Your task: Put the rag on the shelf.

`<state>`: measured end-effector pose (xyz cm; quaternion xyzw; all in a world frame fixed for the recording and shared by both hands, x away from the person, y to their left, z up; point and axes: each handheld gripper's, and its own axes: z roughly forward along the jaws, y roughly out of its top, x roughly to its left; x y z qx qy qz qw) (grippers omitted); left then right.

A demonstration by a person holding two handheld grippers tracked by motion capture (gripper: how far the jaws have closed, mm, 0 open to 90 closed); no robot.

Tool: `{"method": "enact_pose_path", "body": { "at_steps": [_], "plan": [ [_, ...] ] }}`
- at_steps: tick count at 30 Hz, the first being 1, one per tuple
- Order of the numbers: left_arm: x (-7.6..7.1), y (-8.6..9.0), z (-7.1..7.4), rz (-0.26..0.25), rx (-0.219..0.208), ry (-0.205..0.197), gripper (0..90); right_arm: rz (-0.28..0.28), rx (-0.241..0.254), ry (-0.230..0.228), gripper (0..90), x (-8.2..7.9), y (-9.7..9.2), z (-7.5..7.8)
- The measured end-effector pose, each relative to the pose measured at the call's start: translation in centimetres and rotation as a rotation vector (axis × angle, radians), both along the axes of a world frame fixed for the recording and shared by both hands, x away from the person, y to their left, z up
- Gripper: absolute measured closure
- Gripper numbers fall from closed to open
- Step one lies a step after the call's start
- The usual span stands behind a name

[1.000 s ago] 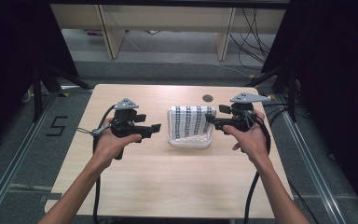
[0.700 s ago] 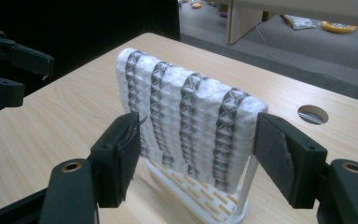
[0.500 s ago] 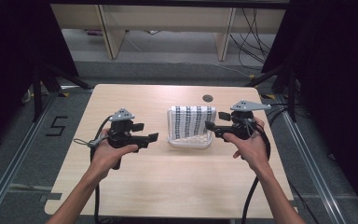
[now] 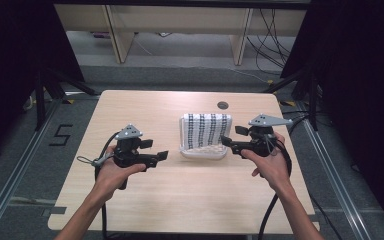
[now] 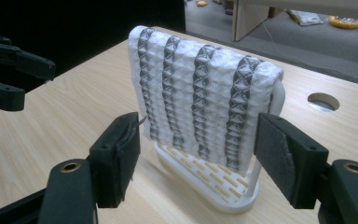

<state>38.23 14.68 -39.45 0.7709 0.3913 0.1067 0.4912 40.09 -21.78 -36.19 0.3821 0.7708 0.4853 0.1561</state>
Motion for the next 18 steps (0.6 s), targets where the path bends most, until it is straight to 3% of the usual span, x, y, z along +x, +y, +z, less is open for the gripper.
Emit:
{"method": "enact_pose_path", "body": {
  "at_steps": [3, 4, 10, 12, 13, 15, 16, 17, 18],
  "plan": [
    [-0.3, -0.1, -0.2, 0.001, 0.009, -0.014, 24.9, 0.003, -0.01, -0.014, 29.2, -0.2, 0.0, -0.3],
    [-0.5, -0.1, -0.3, -0.002, 0.02, -0.014, 24.6, -0.014, -0.002, 0.01, 28.8, -0.4, 0.1, -0.3],
    [-1.0, -0.2, -0.6, -0.016, 0.022, -0.013, 21.6, -0.006, 0.015, -0.016, 23.0, -0.7, 0.1, -0.5],
    [-1.2, -0.3, -0.6, -0.016, 0.029, -0.017, 20.8, -0.017, 0.012, 0.011, 22.6, -1.1, 0.0, -0.4],
    [-1.2, -0.3, -0.6, -0.017, 0.035, -0.017, 20.5, -0.008, 0.001, -0.014, 22.5, -1.0, -0.1, -0.6],
    [-1.4, -0.3, -0.8, -0.023, 0.033, -0.019, 20.3, -0.012, 0.015, -0.003, 22.5, -1.2, 0.0, -0.6],
    [-1.6, -0.4, -0.9, -0.018, 0.038, -0.022, 20.0, -0.005, -0.007, -0.018, 22.7, -1.3, -0.2, -0.6],
    [-1.7, -0.4, -0.9, -0.024, 0.037, -0.019, 19.6, -0.002, 0.014, 0.012, 23.3, -1.7, -0.1, -0.8],
    [-1.7, -0.4, -1.0, -0.025, 0.041, -0.021, 19.6, -0.002, 0.014, 0.012, 23.3, -1.7, -0.1, -0.8]
  ]
}}
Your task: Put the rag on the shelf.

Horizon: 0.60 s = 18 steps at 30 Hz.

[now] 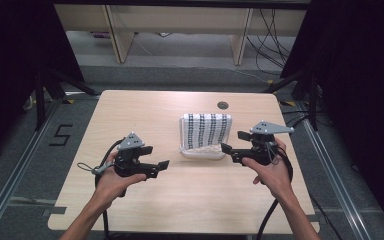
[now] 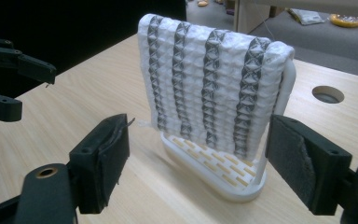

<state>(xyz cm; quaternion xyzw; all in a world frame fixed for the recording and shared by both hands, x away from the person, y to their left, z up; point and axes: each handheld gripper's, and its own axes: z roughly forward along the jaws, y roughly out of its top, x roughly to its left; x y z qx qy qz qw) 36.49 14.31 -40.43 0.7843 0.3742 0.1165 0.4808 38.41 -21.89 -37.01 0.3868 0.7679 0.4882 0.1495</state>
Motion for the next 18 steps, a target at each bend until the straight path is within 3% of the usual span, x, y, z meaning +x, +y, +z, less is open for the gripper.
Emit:
{"method": "enact_pose_path", "body": {
  "at_steps": [1, 4, 5, 6, 8, 11, 12, 13, 14, 18],
  "plan": [
    [-0.2, 0.0, 0.0, -0.004, 0.008, 0.003, 19.6, 0.009, 0.005, -0.018, 23.4, 0.1, 0.0, -0.1],
    [-0.4, -0.1, -0.3, -0.014, 0.005, -0.003, 19.4, 0.005, 0.012, 0.003, 23.7, -0.4, -0.2, -0.3],
    [-0.6, -0.1, -0.3, -0.011, 0.017, 0.004, 19.4, 0.009, -0.009, -0.018, 23.7, -0.4, -0.3, -0.4],
    [-0.7, -0.1, -0.5, -0.015, 0.014, -0.003, 19.4, 0.001, 0.012, -0.016, 23.8, -0.6, -0.2, -0.6],
    [-1.0, -0.1, -0.6, -0.02, 0.027, -0.003, 19.3, 0.009, 0.001, -0.02, 23.8, -0.7, -0.3, -0.8],
    [-1.3, -0.1, -0.9, -0.021, 0.02, -0.001, 19.3, 0.014, 0.005, 0.011, 23.9, -1.1, -0.3, -0.9],
    [-1.4, -0.1, -1.0, -0.027, 0.019, -0.002, 19.3, 0.021, -0.003, -0.015, 23.9, -1.0, -0.4, -1.1],
    [-1.5, -0.1, -1.2, -0.032, 0.021, -0.004, 19.3, 0.013, 0.002, 0.004, 23.9, -1.2, -0.3, -1.1],
    [-1.6, -0.1, -1.3, -0.031, 0.028, -0.003, 19.3, 0.012, -0.018, -0.022, 23.9, -1.2, -0.5, -1.2],
    [-2.0, -0.1, -1.7, -0.034, 0.034, 0.001, 19.3, 0.01, -0.002, 0.015, 23.3, -1.7, -0.4, -1.4]
  ]
}}
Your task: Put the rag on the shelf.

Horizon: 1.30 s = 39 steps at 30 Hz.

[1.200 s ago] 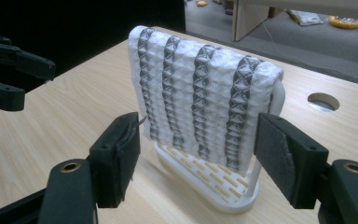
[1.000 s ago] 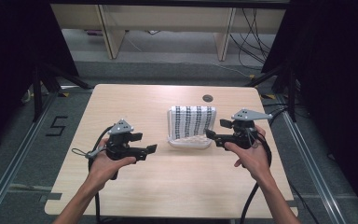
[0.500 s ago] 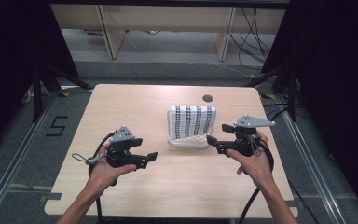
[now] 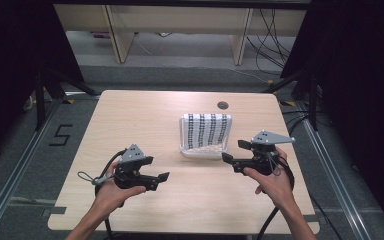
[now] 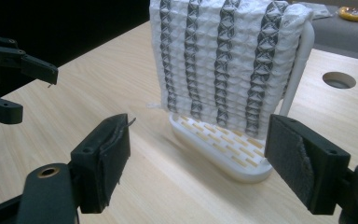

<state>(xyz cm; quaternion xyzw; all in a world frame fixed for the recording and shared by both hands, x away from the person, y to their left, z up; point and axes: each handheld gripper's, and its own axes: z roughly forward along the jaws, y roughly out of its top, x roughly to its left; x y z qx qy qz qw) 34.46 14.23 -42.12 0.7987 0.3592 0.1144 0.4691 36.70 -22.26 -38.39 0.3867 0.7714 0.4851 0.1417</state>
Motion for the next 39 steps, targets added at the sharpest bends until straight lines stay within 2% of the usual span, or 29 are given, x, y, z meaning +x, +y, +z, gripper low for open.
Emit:
{"method": "enact_pose_path", "body": {
  "at_steps": [1, 2, 4, 5, 8, 9, 10, 11, 12, 15, 16, 17, 19, 21, 22, 23, 24, 25, 26, 27, 29, 30, 31, 34, 35, 36, 37, 38, 39],
  "plan": [
    [-0.1, 0.0, -0.1, 0.002, 0.001, -0.002, 19.3, 0.013, -0.005, -0.031, 23.2, 0.2, -0.1, -0.1],
    [-0.2, 0.1, -0.2, 0.0, 0.001, 0.003, 19.3, 0.002, 0.01, -0.013, 22.9, 0.0, 0.1, -0.2],
    [-0.3, 0.1, -0.3, 0.004, 0.006, -0.003, 19.3, 0.02, -0.002, -0.026, 22.9, -0.1, 0.0, -0.3],
    [-0.4, 0.1, -0.3, 0.002, 0.011, -0.005, 19.3, 0.009, -0.005, -0.008, 22.9, -0.3, 0.0, -0.3],
    [-0.4, 0.3, -0.4, -0.005, 0.032, -0.011, 19.3, 0.009, -0.026, -0.03, 23.2, -0.5, -0.1, -0.6],
    [-0.5, 0.2, -0.5, 0.004, 0.011, -0.008, 19.3, 0.004, -0.013, -0.003, 23.2, -0.7, 0.1, -0.6],
    [-0.6, 0.2, -0.6, -0.001, 0.01, -0.009, 19.3, 0.013, -0.02, -0.037, 23.2, -0.6, 0.0, -0.8],
    [-0.7, 0.2, -0.6, 0.004, 0.016, -0.006, 19.3, 0.007, -0.02, -0.011, 23.2, -0.9, 0.1, -0.8],
    [-0.8, 0.2, -0.7, 0.003, 0.014, -0.007, 19.3, 0.02, -0.027, -0.027, 23.2, -0.9, 0.0, -1.0],
    [-1.0, 0.2, -1.0, -0.006, 0.009, -0.002, 19.3, 0.032, -0.027, -0.025, 23.1, -1.1, 0.0, -1.4],
    [-1.1, 0.2, -1.1, -0.005, 0.012, 0.001, 19.3, 0.032, -0.033, -0.005, 23.1, -1.2, -0.1, -1.5],
    [-1.2, 0.3, -1.2, -0.008, 0.033, -0.003, 19.3, 0.03, -0.011, 0.013, 23.1, -1.4, 0.1, -1.8],
    [-1.3, 0.3, -1.4, 0.002, 0.017, 0.01, 19.3, 0.038, -0.034, -0.007, 23.0, -1.3, -0.1, -2.2],
    [-1.4, 0.4, -1.7, -0.002, 0.016, 0.007, 19.3, 0.029, -0.029, 0.035, 22.9, -1.6, -0.1, -2.5],
    [-1.5, 0.5, -1.8, 0.007, 0.018, 0.011, 19.4, 0.036, -0.017, 0.03, 22.8, -1.5, -0.1, -2.8],
    [-1.6, 0.5, -2.0, 0.012, 0.019, 0.009, 19.3, 0.035, -0.039, 0.022, 22.5, -1.4, -0.3, -3.0],
    [-1.5, 0.7, -2.1, -0.007, 0.031, 0.011, 19.3, 0.045, -0.028, 0.017, 22.6, -1.4, -0.3, -3.3],
    [-1.6, 0.7, -2.3, 0.001, 0.039, 0.016, 19.3, 0.039, -0.018, 0.032, 22.5, -1.5, -0.2, -3.5],
    [-1.7, 0.7, -2.5, 0.004, 0.036, 0.016, 19.3, 0.037, -0.037, 0.048, 22.5, -1.6, -0.4, -3.6],
    [-1.8, 0.7, -2.9, 0.014, 0.024, 0.022, 19.3, 0.041, -0.028, 0.034, 22.6, -1.6, -0.4, -4.2],
    [-1.9, 0.9, -3.0, 0.004, 0.04, 0.027, 19.4, 0.046, -0.024, 0.056, 22.6, -1.8, -0.4, -4.3],
    [-1.9, 0.9, -3.2, 0.008, 0.026, 0.025, 19.3, 0.042, -0.012, 0.063, 22.7, -1.9, -0.3, -4.6],
    [-1.9, 1.1, -3.2, 0.0, 0.056, 0.025, 19.3, 0.052, -0.027, 0.053, 22.7, -1.8, -0.5, -5.0],
    [-2.1, 1.2, -3.7, 0.011, 0.037, 0.031, 19.3, 0.057, -0.031, 0.071, 22.7, -1.9, -0.4, -5.4],
    [-2.1, 1.2, -3.9, 0.014, 0.029, 0.031, 19.3, 0.038, -0.026, 0.093, 22.7, -2.2, -0.2, -5.5],
    [-2.2, 1.3, -4.0, 0.014, 0.04, 0.031, 19.3, 0.059, -0.045, 0.063, 22.7, -2.0, -0.3, -5.7],
    [-2.3, 1.4, -4.1, 0.011, 0.044, 0.036, 19.3, 0.057, -0.029, 0.106, 22.7, -2.3, -0.1, -5.7],
    [-2.3, 1.5, -4.2, 0.008, 0.046, 0.035, 19.3, 0.073, -0.04, 0.08, 22.7, -2.1, -0.2, -5.9],
    [-2.4, 1.4, -4.4, 0.012, 0.035, 0.036, 19.3, 0.069, -0.056, 0.079, 22.7, -2.4, -0.1, -6.2]
  ]
}}
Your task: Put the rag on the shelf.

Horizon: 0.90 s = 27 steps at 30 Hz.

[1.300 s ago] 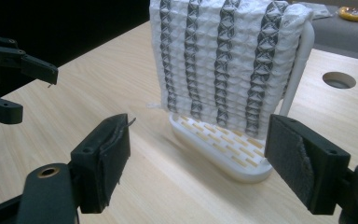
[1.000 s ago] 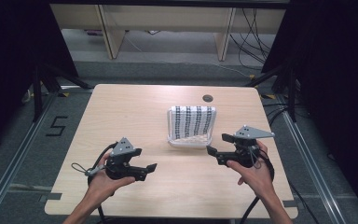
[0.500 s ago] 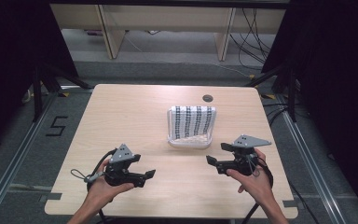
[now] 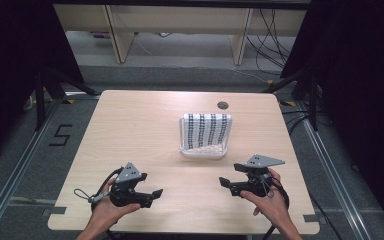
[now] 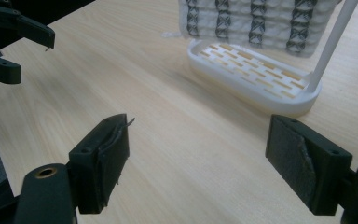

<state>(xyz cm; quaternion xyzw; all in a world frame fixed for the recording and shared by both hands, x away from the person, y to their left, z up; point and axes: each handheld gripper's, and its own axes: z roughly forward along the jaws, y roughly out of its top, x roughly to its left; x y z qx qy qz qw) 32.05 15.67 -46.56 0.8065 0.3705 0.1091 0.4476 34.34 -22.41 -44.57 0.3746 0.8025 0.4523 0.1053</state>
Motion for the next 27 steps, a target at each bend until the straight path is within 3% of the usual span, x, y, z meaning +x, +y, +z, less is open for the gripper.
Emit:
{"method": "enact_pose_path", "body": {
  "at_steps": [2, 3, 4, 6, 7, 9, 10, 14, 15, 16, 17, 18, 19, 20, 27],
  "plan": [
    [-0.1, 0.2, -0.1, -0.01, 0.028, 0.005, 19.3, -0.014, 0.014, 0.019, 22.7, -0.2, 0.2, -0.1],
    [-0.2, 0.0, -0.3, 0.006, 0.004, 0.004, 19.3, 0.0, -0.005, -0.006, 22.7, -0.2, 0.0, -0.3],
    [-0.3, 0.2, -0.3, -0.002, 0.039, -0.002, 19.3, -0.012, 0.005, 0.038, 22.7, -0.5, 0.2, -0.3],
    [-0.3, 0.2, -0.5, 0.004, 0.014, 0.0, 19.3, 0.0, 0.005, 0.029, 22.7, -0.7, 0.1, -0.6],
    [-0.3, 0.3, -0.5, -0.002, 0.022, -0.001, 19.3, -0.006, 0.021, 0.039, 22.7, -0.9, 0.1, -0.8],
    [-0.5, 0.3, -0.5, 0.005, 0.011, 0.0, 19.3, -0.002, 0.003, 0.026, 22.7, -1.0, -0.1, -1.1],
    [-0.5, 0.6, -0.4, -0.018, 0.044, -0.002, 19.3, 0.007, 0.006, 0.013, 22.8, -1.0, -0.2, -1.3],
    [-1.1, 0.6, -0.9, -0.011, 0.037, 0.0, 19.3, 0.005, 0.011, 0.034, 22.7, -1.6, -0.4, -1.7],
    [-1.2, 0.8, -1.0, -0.016, 0.054, -0.003, 19.3, 0.002, 0.013, 0.06, 22.6, -1.9, -0.3, -1.9],
    [-1.3, 0.8, -1.1, -0.015, 0.053, 0.001, 19.3, 0.02, -0.008, 0.036, 22.6, -1.9, -0.4, -2.0],
    [-1.5, 0.7, -1.3, -0.009, 0.042, 0.001, 19.3, 0.004, -0.023, 0.05, 22.5, -2.3, -0.4, -2.2],
    [-1.6, 0.9, -1.3, -0.024, 0.069, -0.003, 19.3, 0.004, -0.023, 0.05, 22.5, -2.3, -0.4, -2.2],
    [-1.7, 0.9, -1.4, -0.021, 0.067, -0.002, 19.3, 0.021, -0.027, 0.032, 22.5, -2.2, -0.4, -2.3],
    [-1.8, 0.9, -1.6, -0.023, 0.069, -0.004, 19.3, 0.008, -0.028, 0.057, 22.6, -2.4, -0.3, -2.4],
    [-1.8, 1.4, -2.3, -0.013, 0.086, 0.005, 19.3, 0.01, -0.068, 0.056, 22.7, -2.6, -0.4, -3.1]
  ]
}}
